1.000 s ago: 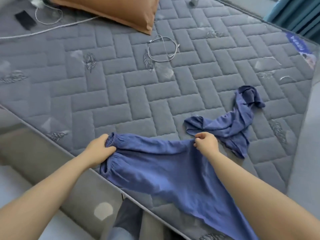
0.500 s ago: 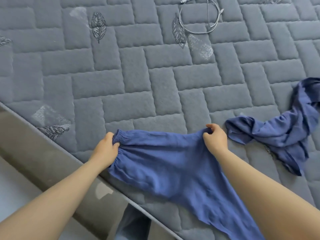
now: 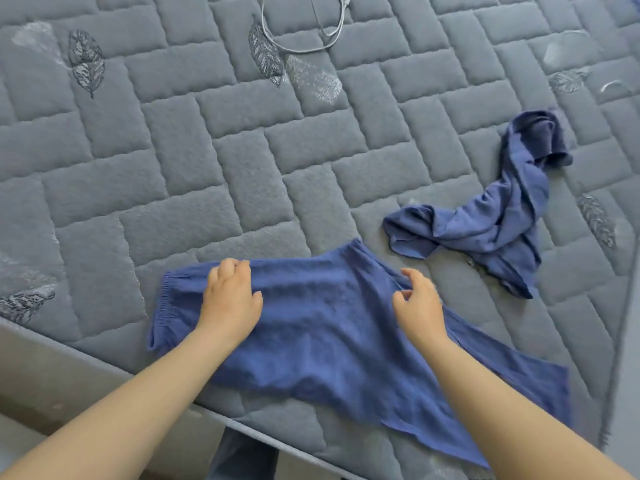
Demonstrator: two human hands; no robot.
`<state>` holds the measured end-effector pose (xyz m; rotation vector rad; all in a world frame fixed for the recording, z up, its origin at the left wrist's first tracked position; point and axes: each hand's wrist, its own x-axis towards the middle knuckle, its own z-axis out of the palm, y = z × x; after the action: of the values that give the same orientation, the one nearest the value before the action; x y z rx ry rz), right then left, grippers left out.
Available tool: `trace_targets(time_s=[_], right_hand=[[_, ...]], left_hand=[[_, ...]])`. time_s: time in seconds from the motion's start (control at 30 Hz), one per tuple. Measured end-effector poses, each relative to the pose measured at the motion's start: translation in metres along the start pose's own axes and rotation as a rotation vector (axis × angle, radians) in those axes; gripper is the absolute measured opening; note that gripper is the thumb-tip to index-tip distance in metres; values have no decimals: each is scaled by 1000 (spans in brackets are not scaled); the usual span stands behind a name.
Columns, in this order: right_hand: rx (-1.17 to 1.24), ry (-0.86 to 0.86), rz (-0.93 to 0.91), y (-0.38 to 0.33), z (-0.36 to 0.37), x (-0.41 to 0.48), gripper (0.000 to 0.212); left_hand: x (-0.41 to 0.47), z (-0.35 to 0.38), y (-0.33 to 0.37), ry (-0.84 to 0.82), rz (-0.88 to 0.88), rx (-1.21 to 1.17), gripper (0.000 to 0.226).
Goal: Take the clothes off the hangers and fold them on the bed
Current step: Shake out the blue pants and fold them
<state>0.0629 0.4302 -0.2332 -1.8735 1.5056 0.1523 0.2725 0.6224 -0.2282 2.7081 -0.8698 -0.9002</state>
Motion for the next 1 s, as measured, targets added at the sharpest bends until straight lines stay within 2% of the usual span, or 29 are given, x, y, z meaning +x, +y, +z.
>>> trace_targets(time_s=[0.1,0.3,0.43,0.6,0.67,0.73,0.83,0.9,0.97,1.0], right_hand=[[13,6,84,46,-25,-9,43],[59,43,210,141,-74,-25,35],[-21,46,242,198,-100,-29,37],[-313,-129,185,256,-118,-32,39],[-485,-141,94,270,-120,-31,38],[-626,-130,8,278,-122,-31,27],[-615,-81,-56,288,-120,-33,18],[-541,-51,-35,293,-116,-36,23],[-507,-69,45,297,-116,-37,33],[-530,-76,62,298,-116,-38,29]], left_hand=[[-6,16,50,-72,78,-50,30],[-22,58,142,-180,254,-43,33],[-33,91,193,-244,362,2,31],[-39,135,235,-297,480,98,33],[-40,152,246,-309,535,151,34],[-40,166,255,-317,583,209,38],[-41,180,261,-283,618,308,53],[-40,184,264,-242,642,399,59],[-39,186,266,-217,645,453,55],[-37,186,268,-211,637,468,48]])
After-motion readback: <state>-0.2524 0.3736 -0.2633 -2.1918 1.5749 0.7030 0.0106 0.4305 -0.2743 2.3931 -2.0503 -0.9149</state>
